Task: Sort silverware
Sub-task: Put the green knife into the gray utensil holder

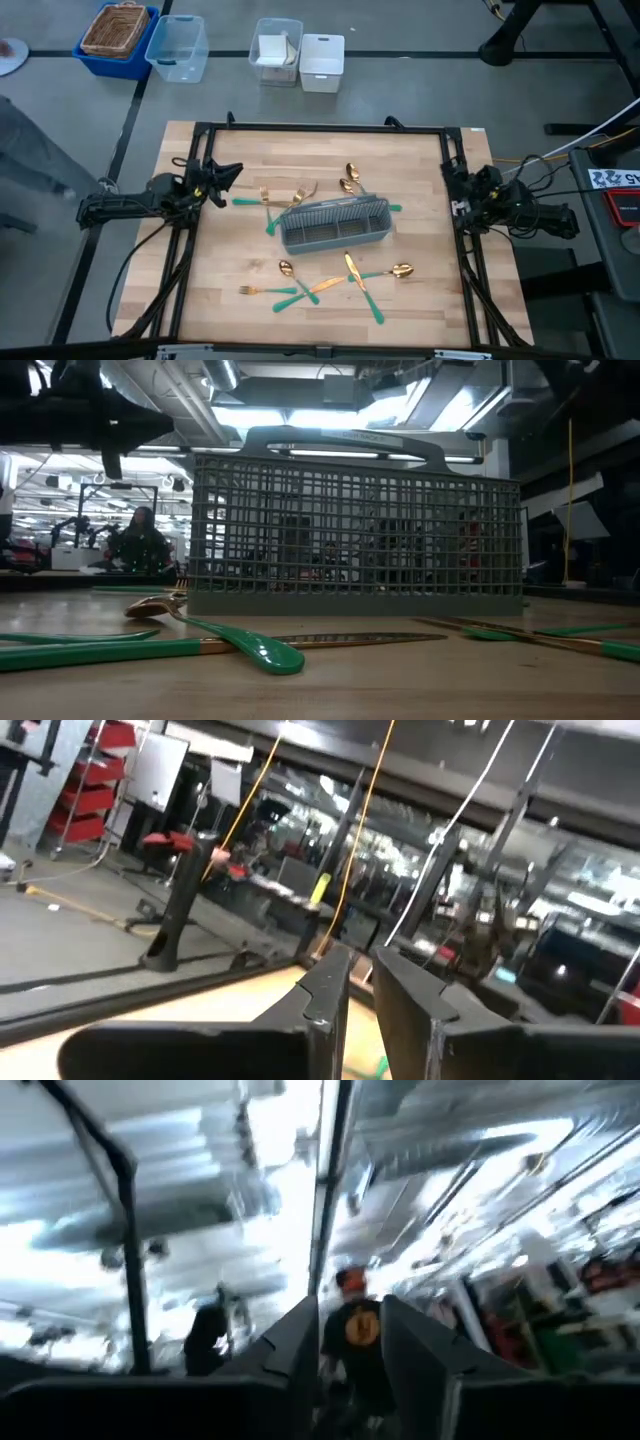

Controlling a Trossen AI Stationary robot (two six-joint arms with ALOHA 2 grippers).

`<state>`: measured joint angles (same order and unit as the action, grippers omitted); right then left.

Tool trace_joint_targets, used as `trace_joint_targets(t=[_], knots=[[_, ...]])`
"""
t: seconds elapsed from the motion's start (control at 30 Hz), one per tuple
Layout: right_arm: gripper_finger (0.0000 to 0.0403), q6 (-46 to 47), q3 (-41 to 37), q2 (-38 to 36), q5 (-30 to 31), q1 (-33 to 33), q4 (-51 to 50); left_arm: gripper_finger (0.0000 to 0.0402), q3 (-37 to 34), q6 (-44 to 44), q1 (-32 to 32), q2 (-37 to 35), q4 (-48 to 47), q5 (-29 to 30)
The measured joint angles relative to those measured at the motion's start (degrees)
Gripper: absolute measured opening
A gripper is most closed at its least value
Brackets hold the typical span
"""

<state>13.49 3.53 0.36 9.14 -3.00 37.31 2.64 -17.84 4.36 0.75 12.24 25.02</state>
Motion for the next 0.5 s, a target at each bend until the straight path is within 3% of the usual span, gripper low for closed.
trace_joint_targets(t=[0.17, 0.3, 0.5], knots=[[0.0111, 3.31, 0.22, 0.21, 10.88, -0.02, -0.50, 0.0043, 7.90, -0.96, -0.02, 3.78, -18.79, -0.40], [0.0111, 6.51, 0.28, 2.27, 15.12, -0.02, -2.68, 0.0043, 15.14, -1.97, -0.02, 10.26, -33.52, -1.12], [0.0111, 7.72, 3.30, 7.76, 17.40, -0.02, -6.33, 0.0043, 21.35, -1.35, -0.02, 23.21, -40.30, -2.67]])
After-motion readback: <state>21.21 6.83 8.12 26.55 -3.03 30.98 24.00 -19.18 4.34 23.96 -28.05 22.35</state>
